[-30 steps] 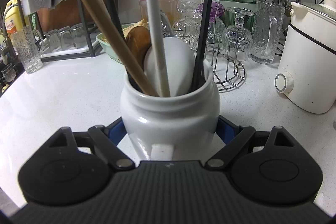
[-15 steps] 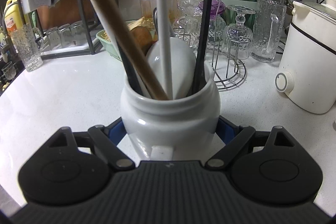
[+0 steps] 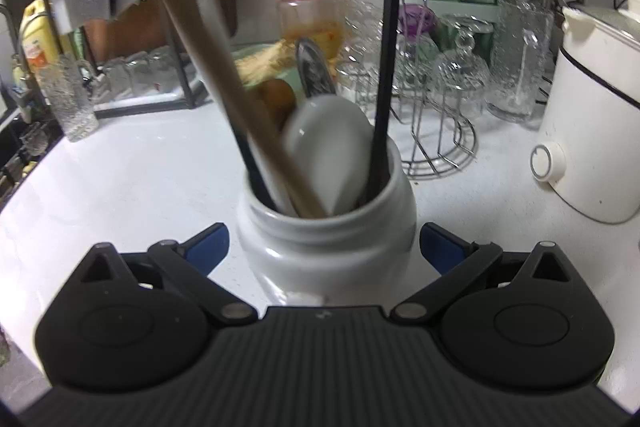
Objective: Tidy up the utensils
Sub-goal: 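Open the left tool releasing the white chopstick while the right tool sets the jar down and opens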
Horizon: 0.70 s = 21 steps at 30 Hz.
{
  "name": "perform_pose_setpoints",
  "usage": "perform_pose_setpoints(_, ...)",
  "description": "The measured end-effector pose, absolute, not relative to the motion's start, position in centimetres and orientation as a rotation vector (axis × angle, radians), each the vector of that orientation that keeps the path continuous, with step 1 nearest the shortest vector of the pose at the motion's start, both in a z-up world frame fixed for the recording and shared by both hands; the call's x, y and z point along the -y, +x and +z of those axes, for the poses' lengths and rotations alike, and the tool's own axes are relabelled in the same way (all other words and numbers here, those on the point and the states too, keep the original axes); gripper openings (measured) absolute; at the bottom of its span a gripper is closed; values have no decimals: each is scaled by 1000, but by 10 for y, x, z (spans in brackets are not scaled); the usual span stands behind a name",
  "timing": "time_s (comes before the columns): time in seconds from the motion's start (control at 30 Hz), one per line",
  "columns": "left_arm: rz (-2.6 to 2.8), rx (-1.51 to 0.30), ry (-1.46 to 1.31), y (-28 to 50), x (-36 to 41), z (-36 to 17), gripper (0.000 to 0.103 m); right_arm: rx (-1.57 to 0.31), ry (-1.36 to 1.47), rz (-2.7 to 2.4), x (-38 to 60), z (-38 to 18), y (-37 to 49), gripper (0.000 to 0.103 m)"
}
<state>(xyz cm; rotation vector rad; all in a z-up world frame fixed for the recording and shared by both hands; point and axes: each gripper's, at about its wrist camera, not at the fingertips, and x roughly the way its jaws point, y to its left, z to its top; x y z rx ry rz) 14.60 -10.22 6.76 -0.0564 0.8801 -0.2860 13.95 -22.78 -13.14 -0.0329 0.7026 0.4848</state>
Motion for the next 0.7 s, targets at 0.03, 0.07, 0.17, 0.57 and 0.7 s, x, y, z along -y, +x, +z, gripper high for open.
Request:
perform_pose_setpoints(0.03,-272,-874,-58,143,101,68,91,-703,-33,489,228,-130,140,103)
perform_pose_setpoints(0.07,-258,-871,-59,140,100,69,93,-703,-37,490,228,-129,140,103)
perform_pose_setpoints(0.17,-218,-848,-54,130,93,72,95,-704,-34,491,231,-126,140,103)
perform_pose_setpoints(0.57,-39,-671,-81,80,60,110,97,-686,-6,504,247,-82,118,103)
perform_pose_setpoints(0.7,20,-655,-71,67,51,124,97,-656,18,499,257,-53,107,103)
